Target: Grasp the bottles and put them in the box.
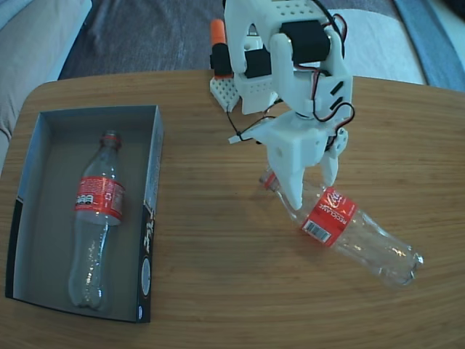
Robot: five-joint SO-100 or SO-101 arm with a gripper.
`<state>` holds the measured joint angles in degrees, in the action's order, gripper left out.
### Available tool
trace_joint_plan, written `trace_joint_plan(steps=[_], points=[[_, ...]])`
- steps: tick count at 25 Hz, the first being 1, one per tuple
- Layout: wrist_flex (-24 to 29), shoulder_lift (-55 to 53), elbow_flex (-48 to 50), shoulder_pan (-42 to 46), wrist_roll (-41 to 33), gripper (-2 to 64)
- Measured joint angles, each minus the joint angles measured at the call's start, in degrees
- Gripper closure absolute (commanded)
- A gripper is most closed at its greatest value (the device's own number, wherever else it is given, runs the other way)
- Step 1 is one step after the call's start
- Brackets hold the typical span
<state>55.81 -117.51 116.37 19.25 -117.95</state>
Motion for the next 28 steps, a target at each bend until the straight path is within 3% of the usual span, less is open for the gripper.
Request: trace_joint_plan(steps=[8,19,28], points=[[0.3,0.0,2.5,1.2,-10.4,31.0],[0.3,0.0,5.2,8.6,-10.9,31.0],[0.3,0.0,8.0,6.0,-10.9,31.0]])
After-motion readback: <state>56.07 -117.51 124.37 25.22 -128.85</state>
